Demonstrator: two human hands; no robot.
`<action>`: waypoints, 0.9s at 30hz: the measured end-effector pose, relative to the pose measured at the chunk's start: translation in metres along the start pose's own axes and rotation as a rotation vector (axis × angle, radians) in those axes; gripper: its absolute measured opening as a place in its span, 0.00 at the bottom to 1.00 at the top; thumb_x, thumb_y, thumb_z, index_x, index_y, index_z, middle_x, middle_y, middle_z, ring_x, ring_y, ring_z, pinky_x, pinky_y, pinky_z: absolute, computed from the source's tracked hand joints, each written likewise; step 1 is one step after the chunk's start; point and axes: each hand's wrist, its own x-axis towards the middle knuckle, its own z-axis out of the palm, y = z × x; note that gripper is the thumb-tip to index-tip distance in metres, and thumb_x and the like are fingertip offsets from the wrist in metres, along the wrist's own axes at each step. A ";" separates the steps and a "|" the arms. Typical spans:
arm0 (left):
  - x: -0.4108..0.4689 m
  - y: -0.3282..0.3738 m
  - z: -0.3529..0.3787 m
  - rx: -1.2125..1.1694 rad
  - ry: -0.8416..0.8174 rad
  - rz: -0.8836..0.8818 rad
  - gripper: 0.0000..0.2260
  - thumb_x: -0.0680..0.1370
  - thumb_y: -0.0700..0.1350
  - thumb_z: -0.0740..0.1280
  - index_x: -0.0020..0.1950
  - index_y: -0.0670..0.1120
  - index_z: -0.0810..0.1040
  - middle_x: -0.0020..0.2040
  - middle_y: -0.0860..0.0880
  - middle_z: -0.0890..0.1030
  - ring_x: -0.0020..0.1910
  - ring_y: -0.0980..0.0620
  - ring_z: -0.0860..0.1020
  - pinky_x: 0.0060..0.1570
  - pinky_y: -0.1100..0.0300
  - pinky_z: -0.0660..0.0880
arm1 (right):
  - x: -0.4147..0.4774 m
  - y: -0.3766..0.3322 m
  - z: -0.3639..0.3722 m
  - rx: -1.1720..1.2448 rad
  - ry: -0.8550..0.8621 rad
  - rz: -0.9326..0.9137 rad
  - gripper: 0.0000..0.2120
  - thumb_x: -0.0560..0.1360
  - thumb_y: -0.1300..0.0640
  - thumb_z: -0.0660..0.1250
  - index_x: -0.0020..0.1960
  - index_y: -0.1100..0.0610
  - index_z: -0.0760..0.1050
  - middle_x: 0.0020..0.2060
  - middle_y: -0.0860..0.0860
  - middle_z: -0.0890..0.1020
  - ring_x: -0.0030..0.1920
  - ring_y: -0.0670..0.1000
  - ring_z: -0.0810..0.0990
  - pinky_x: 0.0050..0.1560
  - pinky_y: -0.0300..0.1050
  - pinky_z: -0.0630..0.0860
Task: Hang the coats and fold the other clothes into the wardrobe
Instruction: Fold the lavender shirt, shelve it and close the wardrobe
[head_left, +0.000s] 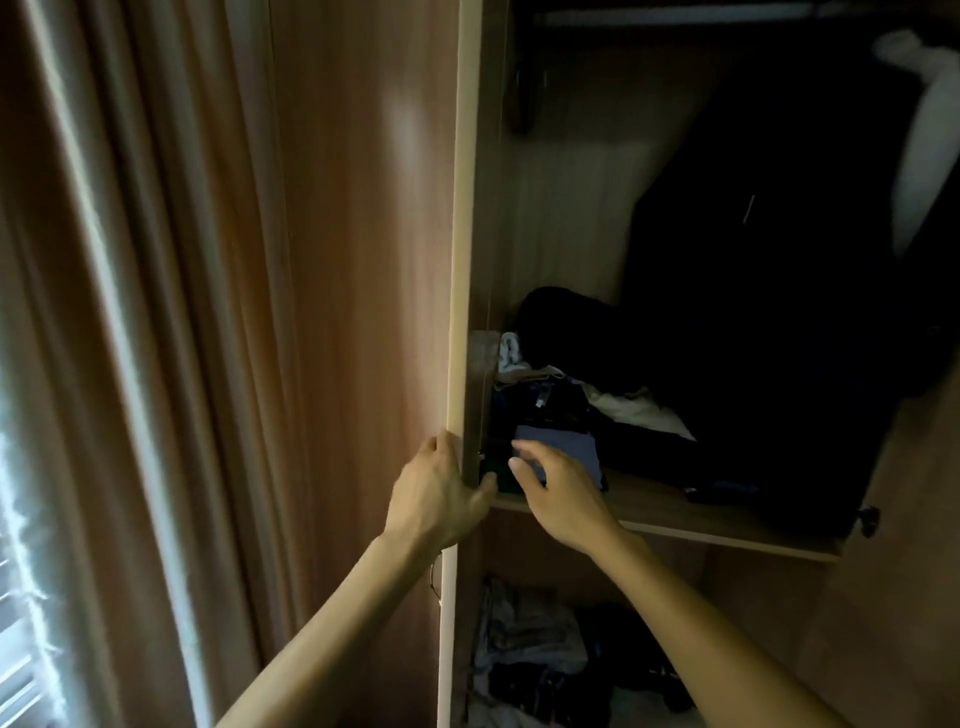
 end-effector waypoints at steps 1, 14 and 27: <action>-0.001 0.007 0.006 -0.043 -0.010 0.003 0.20 0.72 0.59 0.64 0.56 0.47 0.68 0.48 0.49 0.75 0.42 0.48 0.76 0.38 0.58 0.73 | 0.000 0.005 -0.004 0.004 0.018 0.002 0.21 0.81 0.45 0.55 0.71 0.51 0.66 0.67 0.48 0.73 0.66 0.48 0.71 0.64 0.45 0.70; 0.008 0.118 0.111 -0.275 -0.146 0.157 0.35 0.73 0.51 0.67 0.75 0.47 0.54 0.66 0.48 0.67 0.51 0.53 0.74 0.41 0.69 0.70 | -0.021 0.115 -0.088 -0.020 0.169 0.103 0.20 0.81 0.47 0.56 0.70 0.50 0.67 0.65 0.47 0.74 0.64 0.46 0.73 0.56 0.35 0.66; 0.083 0.217 0.204 -0.290 -0.191 0.201 0.34 0.76 0.50 0.66 0.76 0.52 0.49 0.73 0.51 0.58 0.59 0.52 0.73 0.52 0.63 0.71 | -0.003 0.224 -0.169 0.049 0.163 0.084 0.18 0.80 0.44 0.55 0.68 0.44 0.68 0.63 0.42 0.75 0.62 0.41 0.72 0.60 0.35 0.68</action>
